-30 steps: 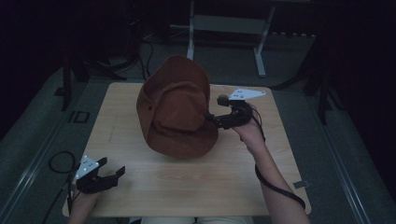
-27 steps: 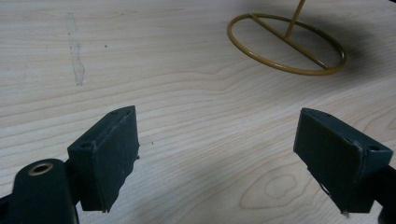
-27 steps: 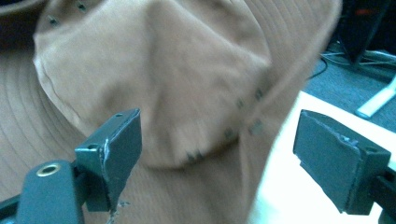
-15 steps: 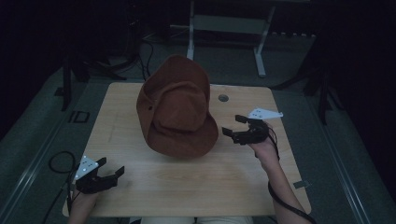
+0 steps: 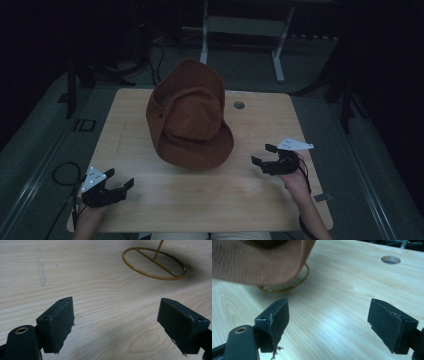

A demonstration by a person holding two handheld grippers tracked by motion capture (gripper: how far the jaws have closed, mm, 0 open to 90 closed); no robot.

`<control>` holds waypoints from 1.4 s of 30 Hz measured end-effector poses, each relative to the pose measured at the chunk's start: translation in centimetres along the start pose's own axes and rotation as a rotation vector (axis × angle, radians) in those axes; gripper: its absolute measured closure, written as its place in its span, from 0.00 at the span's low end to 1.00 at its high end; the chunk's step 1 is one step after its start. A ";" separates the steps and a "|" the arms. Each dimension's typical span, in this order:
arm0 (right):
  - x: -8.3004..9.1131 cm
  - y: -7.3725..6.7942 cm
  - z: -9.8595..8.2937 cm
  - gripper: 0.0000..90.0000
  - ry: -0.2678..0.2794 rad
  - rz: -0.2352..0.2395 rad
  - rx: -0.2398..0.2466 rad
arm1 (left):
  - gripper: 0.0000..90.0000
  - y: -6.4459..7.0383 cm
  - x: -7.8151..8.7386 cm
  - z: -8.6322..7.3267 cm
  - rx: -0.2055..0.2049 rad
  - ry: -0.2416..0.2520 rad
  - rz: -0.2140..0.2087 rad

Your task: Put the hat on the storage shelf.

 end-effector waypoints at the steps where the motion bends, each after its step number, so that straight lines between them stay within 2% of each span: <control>1: 0.4 0.1 -0.7 0.19 -0.006 -0.011 0.000 | 0.17 0.0 0.0 0.0 0.001 0.000 0.000; 13: 2.8 0.8 -3.9 0.16 -0.021 -0.074 -0.006 | 0.17 0.0 0.0 -0.1 -0.001 -0.007 -0.001; 21: 4.2 1.0 -5.1 0.16 -0.014 -0.099 0.006 | 0.17 0.0 -0.1 -0.1 -0.002 -0.008 -0.001; 25: 4.8 1.0 -5.9 0.16 -0.032 -0.109 0.007 | 0.17 0.0 -0.1 -0.2 -0.003 -0.010 -0.003; 32: 6.3 0.7 -6.4 0.16 0.002 -0.140 0.033 | 0.17 0.0 0.0 -0.2 -0.004 -0.014 0.000; 34: 6.8 0.8 -6.7 0.16 0.013 -0.158 0.040 | 0.17 0.0 0.0 -0.2 -0.003 -0.013 0.001; 38: 7.7 1.3 -7.1 0.16 0.026 -0.188 0.021 | 0.17 0.1 0.0 -0.2 -0.008 -0.015 0.002; 39: 8.0 1.7 -7.3 0.17 0.012 -0.218 0.023 | 0.17 0.2 0.0 -0.3 -0.010 -0.011 0.007; 42: 8.2 2.3 -7.6 0.17 0.001 -0.258 0.004 | 0.17 0.2 0.1 -0.3 -0.013 -0.016 0.009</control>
Point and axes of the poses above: each handheld gripper's, and its own axes: x roughly backward along the jaws, z roughly out of its top, y roughly to its right, the point moved 1 cm from there along -x, roughly forward along the jaws, and after that the axes turned 13 degrees about y, right-handed, at the moved point
